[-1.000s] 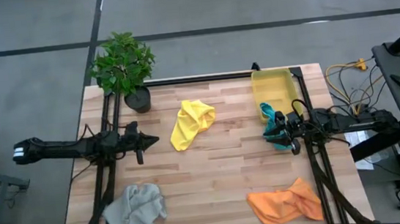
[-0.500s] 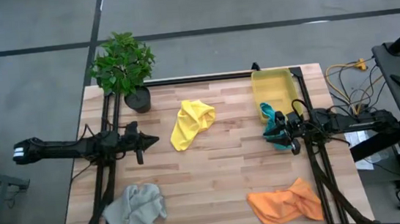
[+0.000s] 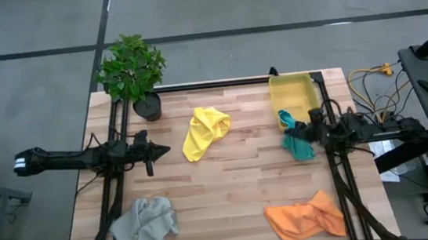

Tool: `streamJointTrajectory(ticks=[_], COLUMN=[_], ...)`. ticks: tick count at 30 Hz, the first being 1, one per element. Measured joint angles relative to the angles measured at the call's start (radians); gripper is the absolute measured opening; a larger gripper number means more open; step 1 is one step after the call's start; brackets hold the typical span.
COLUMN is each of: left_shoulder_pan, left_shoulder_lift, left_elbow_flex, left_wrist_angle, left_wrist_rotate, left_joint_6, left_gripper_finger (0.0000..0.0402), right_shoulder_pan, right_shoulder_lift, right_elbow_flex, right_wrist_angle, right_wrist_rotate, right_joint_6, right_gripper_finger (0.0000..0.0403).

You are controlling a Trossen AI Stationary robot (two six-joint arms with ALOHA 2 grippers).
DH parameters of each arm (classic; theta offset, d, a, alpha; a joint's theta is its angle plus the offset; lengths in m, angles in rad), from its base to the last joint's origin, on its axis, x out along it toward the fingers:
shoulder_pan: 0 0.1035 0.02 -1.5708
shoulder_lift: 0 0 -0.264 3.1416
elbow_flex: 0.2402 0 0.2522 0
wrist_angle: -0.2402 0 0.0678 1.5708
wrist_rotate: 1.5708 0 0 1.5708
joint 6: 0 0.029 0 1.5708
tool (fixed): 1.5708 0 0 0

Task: Fold microfiber towels
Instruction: Fold the blue microfiber towel

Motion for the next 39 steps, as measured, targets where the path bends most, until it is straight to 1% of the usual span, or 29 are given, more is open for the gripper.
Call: streamJointTrajectory(ticks=[2, 5, 6, 8, 10, 11, 13, 14, 15, 19, 21, 23, 26, 30, 32, 34, 36, 39], left_shoulder_pan=[0.000, 0.000, 0.000, 0.000, 0.000, 0.000, 0.000, 0.000, 0.000, 0.000, 0.001, 0.001, 0.001, 0.001, 0.001, 0.001, 0.001, 0.001], left_shoulder_lift=[0.000, 0.000, 0.000, 0.003, 0.002, 0.002, 0.003, 0.003, 0.003, 0.014, 0.017, 0.016, 0.012, 0.006, 0.013, 0.031, 0.052, 0.104], left_elbow_flex=[0.000, 0.000, 0.000, 0.000, 0.000, 0.000, 0.000, 0.000, 0.000, -0.001, -0.001, -0.001, -0.001, 0.008, 0.039, 0.084, 0.138, 0.241], left_wrist_angle=[0.000, 0.015, 0.039, 0.120, 0.204, 0.247, 0.346, 0.405, 0.467, 0.741, 0.865, 0.950, 1.029, 1.075, 1.062, 1.075, 1.067, 1.061], left_wrist_rotate=[0.000, -0.004, -0.005, -0.005, -0.007, -0.007, -0.012, -0.025, -0.052, -0.215, -0.259, -0.268, -0.349, -0.357, -0.363, -0.351, -0.319, -0.231], left_joint_6=[0.000, 0.001, -0.026, -0.178, -0.340, -0.396, -0.477, -0.491, -0.486, -0.471, -0.470, -0.460, -0.364, -0.284, -0.270, -0.247, -0.195, -0.070], left_gripper_finger=[0.0000, 0.0000, 0.0000, 0.0000, 0.0000, 0.0000, 0.0000, 0.0000, 0.0000, 0.0000, 0.0000, 0.0000, 0.0000, 0.0000, 0.0000, 0.0000, 0.0000, 0.0000], right_shoulder_pan=[0.000, 0.000, 0.000, 0.000, 0.000, 0.000, 0.000, 0.000, -0.001, 0.000, 0.000, 0.000, 0.000, 0.000, 0.000, 0.000, 0.000, 0.000], right_shoulder_lift=[0.000, 0.000, 0.000, 0.000, 0.000, 0.000, 0.000, 0.000, 0.000, 0.002, 0.002, 0.002, 0.002, 0.003, 0.013, 0.037, 0.074, 0.156], right_elbow_flex=[0.000, 0.000, 0.000, 0.000, 0.000, 0.000, 0.000, 0.000, 0.000, 0.000, 0.000, 0.000, 0.000, 0.000, 0.000, 0.017, 0.086, 0.253], right_wrist_angle=[0.059, 0.130, 0.153, 0.191, 0.223, 0.238, 0.265, 0.274, 0.281, 0.311, 0.317, 0.320, 0.322, 0.361, 0.449, 0.570, 0.641, 0.622], right_wrist_rotate=[0.104, 0.242, 0.281, 0.342, 0.365, 0.365, 0.367, 0.371, 0.381, 0.447, 0.473, 0.478, 0.478, 0.477, 0.471, 0.443, 0.404, 0.352], right_joint_6=[0.118, 0.181, 0.180, 0.149, 0.100, 0.078, 0.051, 0.034, 0.016, -0.023, -0.055, -0.098, -0.165, -0.202, -0.219, -0.271, -0.371, -0.564], right_gripper_finger=[0.0134, 0.0134, 0.0134, 0.0134, 0.0134, 0.0134, 0.0134, 0.0134, 0.0134, 0.0134, 0.0134, 0.0134, 0.0134, 0.0134, 0.0134, 0.0134, 0.0134, 0.0134])
